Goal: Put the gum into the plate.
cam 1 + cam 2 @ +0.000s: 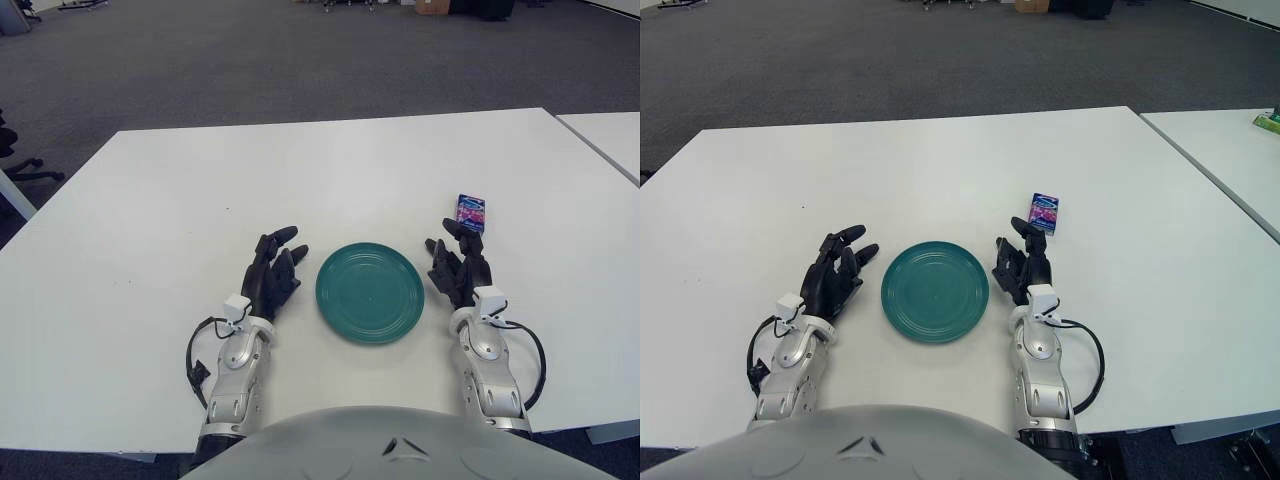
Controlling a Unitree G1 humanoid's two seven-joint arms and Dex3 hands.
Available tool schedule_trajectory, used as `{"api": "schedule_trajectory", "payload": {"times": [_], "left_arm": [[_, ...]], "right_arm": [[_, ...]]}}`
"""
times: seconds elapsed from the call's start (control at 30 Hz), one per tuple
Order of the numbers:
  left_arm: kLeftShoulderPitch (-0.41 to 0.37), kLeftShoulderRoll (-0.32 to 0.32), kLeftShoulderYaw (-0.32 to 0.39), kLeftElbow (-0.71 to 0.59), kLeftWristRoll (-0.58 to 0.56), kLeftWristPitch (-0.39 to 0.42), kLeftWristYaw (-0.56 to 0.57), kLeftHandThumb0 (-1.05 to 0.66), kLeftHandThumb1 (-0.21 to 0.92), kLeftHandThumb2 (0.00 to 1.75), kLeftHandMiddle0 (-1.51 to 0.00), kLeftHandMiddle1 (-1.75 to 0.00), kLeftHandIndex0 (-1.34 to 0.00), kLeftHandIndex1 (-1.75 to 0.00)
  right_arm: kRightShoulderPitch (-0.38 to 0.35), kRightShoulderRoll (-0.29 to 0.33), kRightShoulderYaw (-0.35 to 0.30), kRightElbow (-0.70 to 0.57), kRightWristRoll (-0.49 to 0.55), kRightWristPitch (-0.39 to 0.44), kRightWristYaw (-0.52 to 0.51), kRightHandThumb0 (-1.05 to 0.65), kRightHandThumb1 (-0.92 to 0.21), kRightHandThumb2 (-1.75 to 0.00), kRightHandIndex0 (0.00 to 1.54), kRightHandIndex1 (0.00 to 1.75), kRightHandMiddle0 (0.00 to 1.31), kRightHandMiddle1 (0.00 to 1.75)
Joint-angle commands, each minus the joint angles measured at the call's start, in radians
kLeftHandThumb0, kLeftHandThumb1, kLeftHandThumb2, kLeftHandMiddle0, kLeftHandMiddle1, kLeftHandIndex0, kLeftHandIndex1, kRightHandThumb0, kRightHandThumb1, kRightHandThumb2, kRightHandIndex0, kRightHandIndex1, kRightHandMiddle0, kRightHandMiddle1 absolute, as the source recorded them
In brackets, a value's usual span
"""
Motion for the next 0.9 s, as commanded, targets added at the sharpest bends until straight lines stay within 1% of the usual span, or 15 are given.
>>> {"api": "schedule_trajectory", "payload": {"times": [0.0,0.07,0.13,0.2,0.27,0.3,0.33,0.37,0.43,0.53,0.6,0.63,0.7,0.8,0.87], "left_arm": [[-0.01,0.001,0.011,0.02,-0.013,0.023,-0.01,-0.78,0.92,0.76,-0.43,-0.69,-0.17,-1.06],[-0.012,0.004,0.013,0.022,-0.014,0.022,-0.014,-0.77,0.92,0.76,-0.43,-0.7,-0.18,-1.06],[-0.013,0.006,0.014,0.024,-0.014,0.021,-0.017,-0.77,0.92,0.75,-0.44,-0.71,-0.19,-1.07],[-0.016,0.008,0.016,0.028,-0.016,0.02,-0.02,-0.78,0.92,0.75,-0.45,-0.72,-0.2,-1.07],[-0.021,0.009,0.019,0.033,-0.019,0.02,-0.026,-0.78,0.92,0.75,-0.46,-0.72,-0.2,-1.07],[-0.023,0.009,0.021,0.036,-0.021,0.02,-0.029,-0.78,0.92,0.75,-0.46,-0.72,-0.2,-1.07],[-0.025,0.009,0.022,0.038,-0.023,0.02,-0.031,-0.79,0.92,0.75,-0.46,-0.73,-0.21,-1.07],[-0.027,0.009,0.024,0.041,-0.026,0.021,-0.034,-0.79,0.92,0.75,-0.46,-0.73,-0.21,-1.07],[-0.031,0.008,0.027,0.047,-0.03,0.02,-0.038,-0.79,0.92,0.75,-0.45,-0.72,-0.21,-1.07],[-0.036,0.007,0.029,0.055,-0.035,0.018,-0.041,-0.79,0.92,0.74,-0.44,-0.72,-0.22,-1.07],[-0.04,0.005,0.029,0.06,-0.036,0.016,-0.041,-0.79,0.92,0.73,-0.45,-0.72,-0.23,-1.07],[-0.042,0.004,0.028,0.062,-0.036,0.016,-0.041,-0.79,0.92,0.73,-0.45,-0.72,-0.24,-1.07],[-0.045,0.003,0.027,0.065,-0.035,0.015,-0.04,-0.79,0.92,0.73,-0.45,-0.73,-0.25,-1.08],[-0.047,0.002,0.024,0.069,-0.029,0.012,-0.038,-0.8,0.92,0.73,-0.44,-0.72,-0.26,-1.07],[-0.05,0.003,0.023,0.072,-0.026,0.011,-0.038,-0.81,0.92,0.73,-0.44,-0.71,-0.26,-1.07]], "right_arm": [[0.012,-0.011,-0.012,0.031,-0.005,0.08,-0.001,-0.63,-0.92,-0.82,0.49,0.27,0.0,0.85],[-0.042,-0.037,-0.03,-0.039,-0.015,0.146,0.001,-0.62,-0.92,-0.81,0.48,0.27,0.0,0.84],[-0.072,-0.058,-0.025,-0.105,-0.061,0.173,-0.009,-0.62,-0.92,-0.78,0.46,0.26,0.0,0.84],[-0.082,-0.104,-0.003,-0.131,-0.161,0.127,-0.033,-0.63,-0.92,-0.76,0.43,0.25,0.0,0.84],[-0.074,-0.169,0.03,-0.142,-0.302,0.05,-0.079,-0.65,-0.92,-0.74,0.41,0.23,0.0,0.86],[-0.071,-0.207,0.049,-0.161,-0.393,0.03,-0.108,-0.65,-0.92,-0.74,0.41,0.23,0.0,0.86],[-0.069,-0.233,0.061,-0.173,-0.454,0.018,-0.127,-0.67,-0.92,-0.73,0.4,0.22,0.0,0.88],[-0.075,-0.268,0.075,-0.188,-0.539,0.015,-0.152,-0.68,-0.92,-0.72,0.39,0.21,0.0,0.88],[-0.095,-0.324,0.097,-0.197,-0.67,0.02,-0.188,-0.71,-0.92,-0.71,0.39,0.21,0.0,0.89],[-0.135,-0.383,0.118,-0.193,-0.807,0.041,-0.216,-0.73,-0.92,-0.69,0.38,0.19,0.0,0.91],[-0.171,-0.432,0.128,-0.206,-0.906,0.072,-0.192,-0.73,-0.92,-0.66,0.38,0.18,0.0,0.91],[-0.195,-0.462,0.132,-0.212,-0.954,0.087,-0.16,-0.73,-0.92,-0.65,0.38,0.18,0.0,0.91],[-0.231,-0.503,0.136,-0.217,-1.014,0.103,-0.109,-0.72,-0.92,-0.6,0.37,0.17,0.0,0.91],[-0.302,-0.596,0.136,-0.211,-1.052,0.087,0.017,-0.68,-0.92,-0.52,0.36,0.16,0.0,0.91],[-0.33,-0.646,0.138,-0.194,-1.058,0.062,0.067,-0.67,-0.92,-0.49,0.35,0.15,0.0,0.92]]}}
